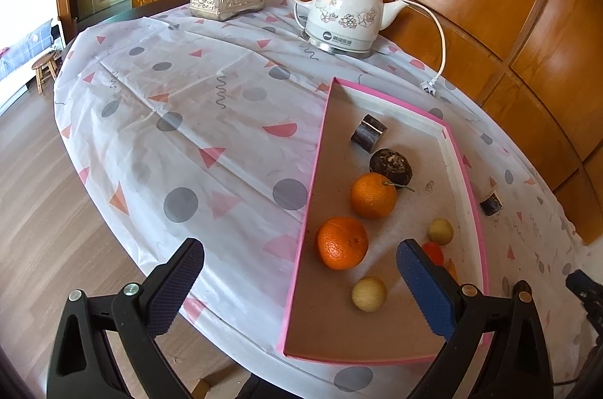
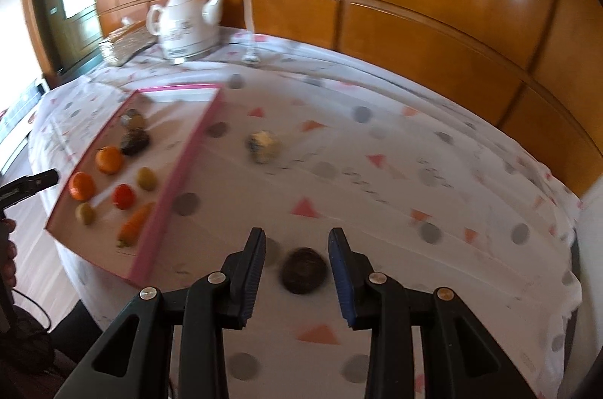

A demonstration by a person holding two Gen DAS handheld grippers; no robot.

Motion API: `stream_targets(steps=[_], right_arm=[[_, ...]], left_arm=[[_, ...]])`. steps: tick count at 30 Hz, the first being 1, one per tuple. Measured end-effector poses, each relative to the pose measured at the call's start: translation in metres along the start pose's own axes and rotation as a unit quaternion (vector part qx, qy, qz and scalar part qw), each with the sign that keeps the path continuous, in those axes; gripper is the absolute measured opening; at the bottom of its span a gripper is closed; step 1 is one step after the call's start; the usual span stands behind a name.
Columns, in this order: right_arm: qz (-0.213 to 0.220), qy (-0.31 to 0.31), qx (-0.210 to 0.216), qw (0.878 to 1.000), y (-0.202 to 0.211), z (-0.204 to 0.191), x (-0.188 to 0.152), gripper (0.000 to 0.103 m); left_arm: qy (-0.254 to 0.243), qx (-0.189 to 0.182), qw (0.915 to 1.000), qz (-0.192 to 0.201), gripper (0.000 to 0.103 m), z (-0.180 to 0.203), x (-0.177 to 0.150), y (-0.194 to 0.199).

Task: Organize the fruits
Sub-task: 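Lift the open right gripper away from the tray, then reach the left gripper to the dark block with pale top and grasp it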

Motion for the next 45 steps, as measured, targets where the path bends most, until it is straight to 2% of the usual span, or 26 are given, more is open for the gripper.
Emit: stream_targets(steps=[8,17,23,28,31,35,38,40,45], right_arm=[[-0.004,-0.048,-0.06,0.997,0.013,0.073,-0.012,0.035],[-0.008,-0.113,-0.124,0.986,0.027,0.152,-0.027,0.035],[-0.004,-0.165,-0.163,0.973,0.033,0.201,-0.04,0.035],[0.0,-0.233,-0.184,0.955,0.035,0.243,-0.058,0.035],[-0.002,-0.289,-0.184,0.94,0.032,0.265,-0.075,0.035],[0.011,-0.366,-0.162,0.916,0.037,0.289,-0.091,0.035],[0.003,-0.407,-0.141,0.902,0.033,0.297,-0.103,0.035],[0.001,-0.417,-0.132,0.899,0.03,0.298,-0.105,0.035],[0.002,-0.408,-0.132,0.904,0.029,0.294,-0.102,0.035]], left_arm=[[-0.009,0.001,1.0,0.0,0.103,0.006,0.0,0.001],[-0.021,0.002,0.9998,-0.002,0.103,0.015,-0.001,0.0],[-0.032,0.005,0.9995,-0.005,0.103,0.023,-0.002,-0.001],[-0.044,0.009,0.999,-0.009,0.103,0.029,-0.003,-0.004],[-0.053,0.01,0.9985,-0.01,0.103,0.034,-0.002,-0.005],[-0.083,-0.002,0.9965,-0.007,0.103,0.054,0.003,-0.005],[-0.109,-0.018,0.9938,-0.005,0.103,0.076,0.007,-0.005],[-0.121,-0.033,0.992,-0.007,0.103,0.092,0.009,-0.006],[-0.156,-0.069,0.985,-0.025,0.101,0.134,0.011,-0.011]])
Point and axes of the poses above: each gripper's, at about its wrist camera, not at the fingertips, and y roughly against the way its jaws point, z to its right, x to its top, the point moved 10 cm from there along -y, roughly the way its jaws point, and after that the axes turned 4 degrees about -z, right-handed, at the moved point
